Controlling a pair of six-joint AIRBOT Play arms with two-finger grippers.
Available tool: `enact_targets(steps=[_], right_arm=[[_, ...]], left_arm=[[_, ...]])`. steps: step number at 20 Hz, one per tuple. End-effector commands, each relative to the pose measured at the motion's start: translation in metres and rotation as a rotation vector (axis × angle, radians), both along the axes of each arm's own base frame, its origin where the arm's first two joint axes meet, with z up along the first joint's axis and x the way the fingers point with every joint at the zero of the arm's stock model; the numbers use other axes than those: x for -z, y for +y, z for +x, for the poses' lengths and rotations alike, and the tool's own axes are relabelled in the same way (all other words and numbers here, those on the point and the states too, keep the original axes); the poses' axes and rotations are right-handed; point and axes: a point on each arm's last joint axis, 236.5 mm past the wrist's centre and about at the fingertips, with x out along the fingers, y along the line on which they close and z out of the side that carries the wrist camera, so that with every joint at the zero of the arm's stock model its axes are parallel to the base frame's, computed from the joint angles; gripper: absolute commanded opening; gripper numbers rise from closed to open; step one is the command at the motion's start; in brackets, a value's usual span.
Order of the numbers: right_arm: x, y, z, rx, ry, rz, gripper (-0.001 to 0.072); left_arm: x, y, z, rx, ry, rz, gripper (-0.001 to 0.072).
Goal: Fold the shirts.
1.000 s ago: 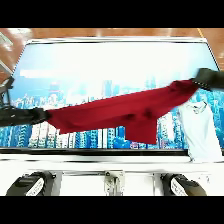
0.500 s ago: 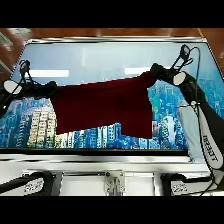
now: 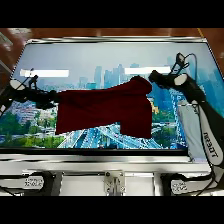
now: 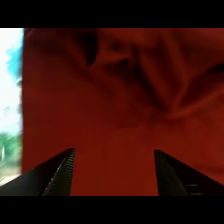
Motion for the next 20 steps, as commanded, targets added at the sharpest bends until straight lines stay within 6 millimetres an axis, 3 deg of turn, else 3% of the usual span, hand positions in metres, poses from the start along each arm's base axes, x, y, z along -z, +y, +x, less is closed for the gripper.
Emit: enact_targets(steps=[1,2,4,7,10,15,20], right_arm=[[-0.017,-0.066,-0.058,-0.066,0.147,-0.109,0.0521],[-0.015,-0.083,-0.079,-0.072,0.213,-0.099,0.0522],[-0.004,-0.102,-0.118,-0.113,0.345,-0.048,0.059],[0.008,-0.11,-0.145,-0.124,0.442,0.019,0.059],[0.013,-0.103,-0.145,-0.135,0.455,0.048,0.059],[0.028,-0.088,-0.14,-0.153,0.481,0.12,0.059],[0.038,-0.083,-0.138,-0.154,0.501,0.156,0.0589]], left_arm=[[-0.005,0.044,-0.081,0.052,0.246,-0.073,0.0596],[-0.004,0.051,-0.098,0.047,0.27,-0.093,0.06],[0.008,0.055,-0.129,-0.001,0.304,-0.148,0.0607],[0.033,0.031,-0.151,-0.015,0.302,-0.286,0.0607],[0.051,0.025,-0.152,-0.042,0.276,-0.294,0.0606],[0.062,0.03,-0.14,-0.087,0.249,-0.284,0.0606],[0.075,0.014,-0.132,-0.075,0.263,-0.304,0.0605]])
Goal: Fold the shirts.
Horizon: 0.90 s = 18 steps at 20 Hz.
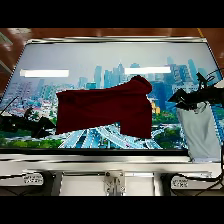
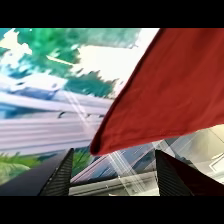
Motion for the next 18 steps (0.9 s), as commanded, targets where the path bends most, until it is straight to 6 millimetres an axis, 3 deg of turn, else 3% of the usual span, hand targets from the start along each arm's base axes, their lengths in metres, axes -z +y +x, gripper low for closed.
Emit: enact_targets(steps=[1,5,6,7,8,10,13,18], right_arm=[[0.006,0.004,-0.001,-0.002,0.019,0.026,0.059],[0.014,0.006,-0.003,-0.006,0.046,0.043,0.0591],[0.019,0.008,-0.006,-0.012,0.067,0.052,0.0591],[0.026,0.009,-0.008,-0.015,0.089,0.063,0.0591],[0.032,0.01,-0.009,-0.014,0.107,0.076,0.0591],[0.044,0.019,-0.006,-0.006,0.132,0.132,0.0591],[0.071,0.045,-0.004,-0.078,0.156,0.139,0.0591],[0.1,0.081,0.03,-0.145,0.038,0.037,0.059]], left_arm=[[0.011,-0.011,0.007,0.01,-0.005,0.003,0.0604],[0.026,-0.021,0.017,-0.017,0.022,0.041,0.0585],[0.029,-0.024,0.017,-0.024,0.034,0.043,0.0551],[0.03,-0.025,0.018,-0.035,0.043,0.044,0.0291],[0.029,-0.026,0.018,-0.033,0.042,0.04,0.0092],[0.024,-0.027,0.02,-0.006,0.024,0.035,0.0046],[0.01,-0.023,0.031,0.003,-0.029,0.052,0.0045],[-0.019,-0.017,0.042,0.013,-0.129,0.095,0.0046]])
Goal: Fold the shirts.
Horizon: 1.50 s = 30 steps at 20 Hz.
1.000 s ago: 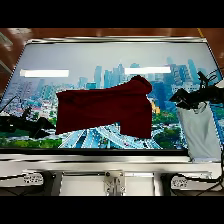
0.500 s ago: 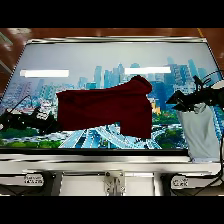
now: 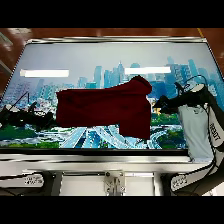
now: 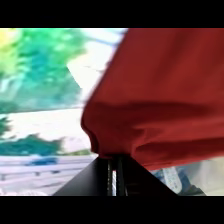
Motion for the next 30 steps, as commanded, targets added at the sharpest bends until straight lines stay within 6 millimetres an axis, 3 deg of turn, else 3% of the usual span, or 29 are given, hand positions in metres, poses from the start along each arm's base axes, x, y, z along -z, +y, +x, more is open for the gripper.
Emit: enact_targets(steps=[1,3,4,6,8,9,10,11,12,14,16,18,20,22,23,25,26,27,28,30], right_arm=[[0.016,0.019,0.024,-0.021,-0.095,-0.061,0.059],[0.017,0.027,0.029,-0.032,-0.118,-0.074,0.0586],[0.019,0.032,0.029,-0.044,-0.118,-0.078,0.0515],[0.025,0.04,0.022,-0.079,-0.098,-0.086,0.0482],[0.029,0.043,0.01,-0.132,-0.064,-0.099,0.0248],[0.029,0.044,0.002,-0.159,-0.044,-0.098,0.0164],[0.028,0.045,-0.005,-0.188,-0.025,-0.093,0.0108],[0.025,0.045,-0.009,-0.211,-0.023,-0.088,0.0097],[0.019,0.045,-0.01,-0.232,-0.034,-0.09,0.0061],[-0.003,0.045,-0.004,-0.249,-0.101,-0.103,0.0061],[-0.043,0.043,0.01,-0.261,-0.232,-0.135,0.0061],[-0.109,0.043,0.03,-0.256,-0.421,-0.167,0.006],[-0.207,0.042,0.047,-0.235,-0.662,-0.212,0.006],[-0.338,0.038,0.051,-0.167,-0.979,-0.281,0.006],[-0.414,0.034,0.04,-0.107,-1.168,-0.318,0.0061],[-0.558,0.02,-0.012,0.049,-1.535,-0.392,0.006],[-0.617,0.01,-0.051,0.144,-1.689,-0.418,0.006],[-0.656,0.002,-0.087,0.219,-1.793,-0.441,0.006],[-0.683,-0.004,-0.125,0.267,-1.859,-0.468,0.006],[-0.701,-0.008,-0.179,0.303,-1.9,-0.505,0.0061]], left_arm=[[-0.021,-0.002,0.005,0.013,-0.056,0.005,0.0046],[-0.026,-0.001,0.007,0.013,-0.072,0.011,0.0046],[-0.028,-0.001,0.007,0.013,-0.078,0.013,0.0046],[-0.03,-0.001,0.008,0.013,-0.084,0.016,0.0046],[-0.031,-0.002,0.007,0.017,-0.082,0.012,0.0046],[-0.031,-0.002,0.006,0.02,-0.078,0.008,0.0046],[-0.031,-0.003,0.005,0.022,-0.074,0.004,0.0045],[-0.032,-0.003,0.004,0.026,-0.071,0.001,0.0045],[-0.035,-0.004,0.004,0.033,-0.071,-0.004,0.0045],[-0.051,-0.002,0.013,0.047,-0.107,0.003,0.0045],[-0.087,0.006,0.033,0.053,-0.217,0.05,0.0045],[-0.153,0.015,0.057,0.086,-0.417,0.136,0.0045],[-0.253,0.016,0.075,0.112,-0.688,0.231,0.0045],[-0.382,0.009,0.074,0.085,-1.008,0.325,0.0045],[-0.453,0.002,0.061,0.056,-1.188,0.371,0.0045],[-0.579,-0.011,0.011,-0.008,-1.521,0.489,0.0045],[-0.627,-0.018,-0.02,-0.04,-1.656,0.54,0.0045],[-0.664,-0.026,-0.052,-0.064,-1.765,0.587,0.0045],[-0.69,-0.035,-0.083,-0.079,-1.841,0.625,0.0045],[-0.708,-0.041,-0.127,-0.13,-1.878,0.675,0.0045]])
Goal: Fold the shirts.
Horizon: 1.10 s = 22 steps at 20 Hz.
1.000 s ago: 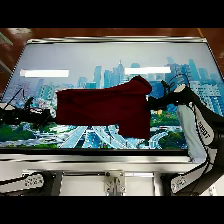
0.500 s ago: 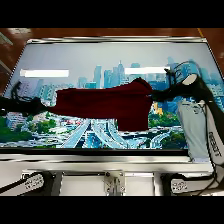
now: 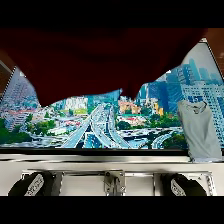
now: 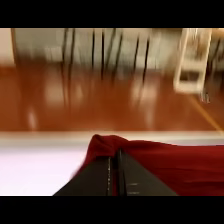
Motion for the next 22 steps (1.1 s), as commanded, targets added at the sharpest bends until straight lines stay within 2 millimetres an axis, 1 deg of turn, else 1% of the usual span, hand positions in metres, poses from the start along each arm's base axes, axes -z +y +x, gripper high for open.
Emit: enact_targets(steps=[1,3,4,6,7,8,9,11,12,14,15,16,17,19,21,22], right_arm=[[-0.074,-0.015,-0.124,0.105,-0.233,0.001,0.0061],[-0.066,-0.018,-0.16,0.14,-0.206,-0.035,0.006],[-0.061,-0.022,-0.175,0.165,-0.191,-0.041,0.0061],[-0.051,-0.032,-0.196,0.212,-0.158,-0.03,0.0061],[-0.045,-0.035,-0.202,0.227,-0.136,-0.025,0.006],[-0.037,-0.038,-0.203,0.237,-0.104,-0.024,0.006],[-0.027,-0.038,-0.2,0.238,-0.059,-0.027,0.006],[0.002,-0.039,-0.182,0.234,0.075,-0.042,0.0061],[0.022,-0.04,-0.167,0.234,0.167,-0.053,0.006],[0.074,-0.045,-0.132,0.233,0.404,-0.078,0.006],[0.105,-0.047,-0.115,0.228,0.538,-0.09,0.0061],[0.139,-0.048,-0.096,0.219,0.684,-0.101,0.0061],[0.174,-0.049,-0.078,0.209,0.818,-0.109,0.006],[0.25,-0.05,-0.038,0.19,1.05,-0.094,0.006],[0.336,-0.041,0.009,0.147,1.208,-0.036,0.0061],[0.375,-0.034,0.031,0.12,1.247,-0.003,0.006]], left_arm=[[-0.067,-0.017,-0.102,-0.101,-0.219,0.037,0.0045],[-0.051,-0.011,-0.123,-0.179,-0.163,0.055,0.0045],[-0.041,-0.008,-0.129,-0.211,-0.128,0.069,0.0045],[-0.019,-0.004,-0.137,-0.25,-0.044,0.104,0.0045],[-0.008,-0.002,-0.137,-0.256,0.004,0.114,0.0045],[0.004,-0.002,-0.135,-0.253,0.054,0.12,0.0045],[0.015,-0.002,-0.132,-0.247,0.101,0.125,0.0045],[0.035,0.0,-0.124,-0.236,0.19,0.149,0.0045],[0.046,0.003,-0.117,-0.231,0.235,0.144,0.0046],[0.076,0.011,-0.096,-0.218,0.337,0.122,0.0046],[0.098,0.018,-0.08,-0.21,0.403,0.103,0.0045],[0.123,0.025,-0.064,-0.204,0.481,0.082,0.0046],[0.156,0.034,-0.045,-0.195,0.577,0.059,0.0045],[0.233,0.048,-0.01,-0.158,0.791,0.023,0.0045],[0.317,0.061,0.021,-0.127,1.009,-0.052,0.0045],[0.358,0.069,0.041,-0.115,1.087,-0.075,0.0045]])
